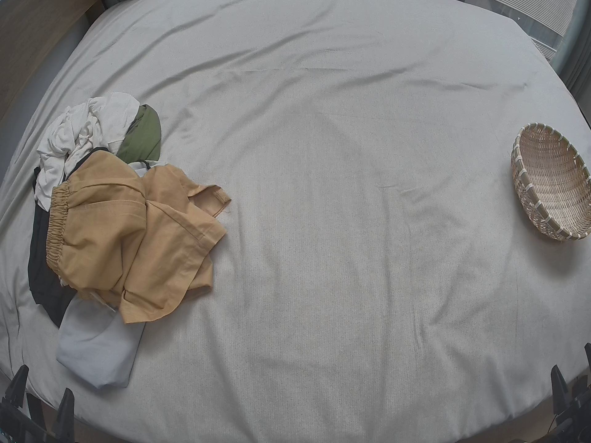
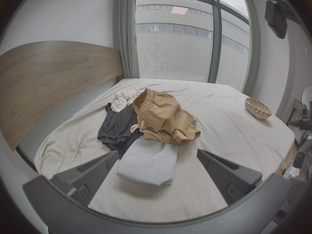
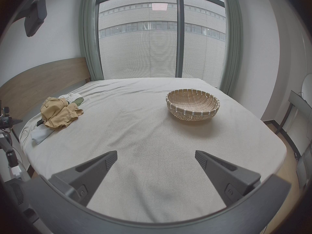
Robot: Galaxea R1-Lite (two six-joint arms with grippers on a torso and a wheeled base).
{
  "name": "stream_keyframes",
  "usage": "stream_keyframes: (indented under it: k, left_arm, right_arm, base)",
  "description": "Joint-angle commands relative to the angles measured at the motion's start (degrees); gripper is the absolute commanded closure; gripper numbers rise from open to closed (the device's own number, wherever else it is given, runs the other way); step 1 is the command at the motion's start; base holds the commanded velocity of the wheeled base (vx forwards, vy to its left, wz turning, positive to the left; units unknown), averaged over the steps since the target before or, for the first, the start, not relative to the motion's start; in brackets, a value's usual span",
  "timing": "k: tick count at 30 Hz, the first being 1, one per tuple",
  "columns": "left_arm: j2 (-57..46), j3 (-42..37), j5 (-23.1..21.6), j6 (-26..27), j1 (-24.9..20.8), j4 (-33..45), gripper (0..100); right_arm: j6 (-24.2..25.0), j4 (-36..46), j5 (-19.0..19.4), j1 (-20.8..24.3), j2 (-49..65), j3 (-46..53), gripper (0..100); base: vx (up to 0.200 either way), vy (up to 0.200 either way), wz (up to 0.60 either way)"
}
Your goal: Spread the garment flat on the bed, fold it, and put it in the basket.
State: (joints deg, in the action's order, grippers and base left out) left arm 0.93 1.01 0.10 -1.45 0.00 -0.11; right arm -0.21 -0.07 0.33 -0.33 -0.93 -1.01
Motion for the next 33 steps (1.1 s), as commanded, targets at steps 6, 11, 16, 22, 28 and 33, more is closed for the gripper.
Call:
stream_keyframes:
  k: [6,11,16,22,28,33]
  left_arm:
    - [-0.93,-1.01,0.08,-0.13,0.0,-0.07,0]
    - [-0.93,-1.01,0.17,-0.4,0.0,-0.07,0]
    - [-0.93,-1.01,0.17,-0.4,0.0,-0.07,0]
    - [-0.22,3.82,1.13,-0.13,0.0,-1.38,0]
    - [7.6,14.63,1.84,-0.92,-3.43,0.9,0]
    - [21.93,21.22,-0.27,-8.13,-7.03,-0.86,0]
  right_arm:
    - [-0.06,-0.01,0.02,-0.02,0.93,1.01,0]
    - [-0.06,-0.01,0.02,-0.02,0.93,1.01,0]
    - [-0.06,-0.01,0.02,-0.02,0.93,1.01,0]
    - [-0.06,-0.01,0.02,0.07,0.93,1.01,0]
    - [-0.06,-0.01,0.02,-0.02,0.93,1.01,0]
    - [-0.06,-0.01,0.02,-0.02,0.93,1.01,0]
  base:
    - [0.0,0.0,0.0]
    - [0.0,0.0,0.0]
    - [0.0,0.0,0.0]
    - [0.0,0.0,0.0]
    - [0.0,0.0,0.0]
    - [0.0,0.0,0.0]
